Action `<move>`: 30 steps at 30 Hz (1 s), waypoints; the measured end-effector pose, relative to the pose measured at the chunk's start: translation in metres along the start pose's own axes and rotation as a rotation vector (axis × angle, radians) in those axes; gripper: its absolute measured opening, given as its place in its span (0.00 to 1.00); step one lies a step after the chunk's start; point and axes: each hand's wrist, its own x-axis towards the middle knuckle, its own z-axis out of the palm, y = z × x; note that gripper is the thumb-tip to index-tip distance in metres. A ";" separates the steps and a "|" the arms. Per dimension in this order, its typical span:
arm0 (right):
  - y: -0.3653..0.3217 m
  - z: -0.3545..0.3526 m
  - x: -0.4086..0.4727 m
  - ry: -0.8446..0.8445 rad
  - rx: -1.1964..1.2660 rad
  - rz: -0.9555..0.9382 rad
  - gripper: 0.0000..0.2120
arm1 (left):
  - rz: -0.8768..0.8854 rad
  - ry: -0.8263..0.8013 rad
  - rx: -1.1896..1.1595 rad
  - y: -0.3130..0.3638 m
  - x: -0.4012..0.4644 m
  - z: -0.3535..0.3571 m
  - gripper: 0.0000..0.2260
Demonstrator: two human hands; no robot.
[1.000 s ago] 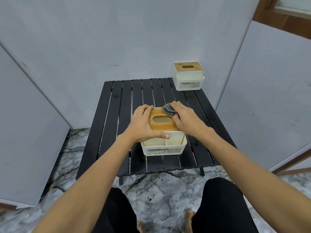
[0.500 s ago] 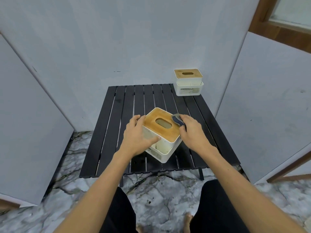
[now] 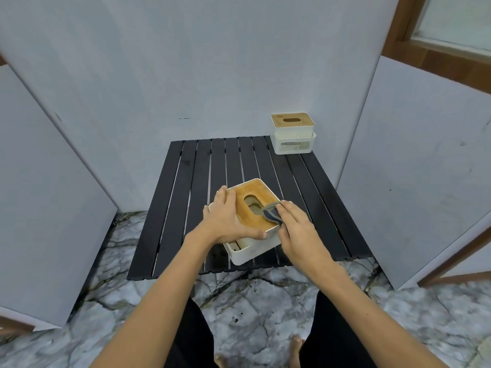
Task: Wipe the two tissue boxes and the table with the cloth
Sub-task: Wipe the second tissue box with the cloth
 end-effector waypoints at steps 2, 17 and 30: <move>-0.002 0.000 -0.003 -0.030 -0.037 -0.057 0.22 | 0.011 -0.056 0.035 -0.004 0.007 -0.009 0.67; -0.003 0.002 0.065 -0.161 -0.063 -0.016 0.24 | 0.136 -0.094 -0.038 -0.023 0.022 -0.013 0.68; -0.003 0.004 0.041 -0.155 -0.071 -0.068 0.24 | 0.169 -0.143 -0.028 -0.025 0.029 -0.019 0.69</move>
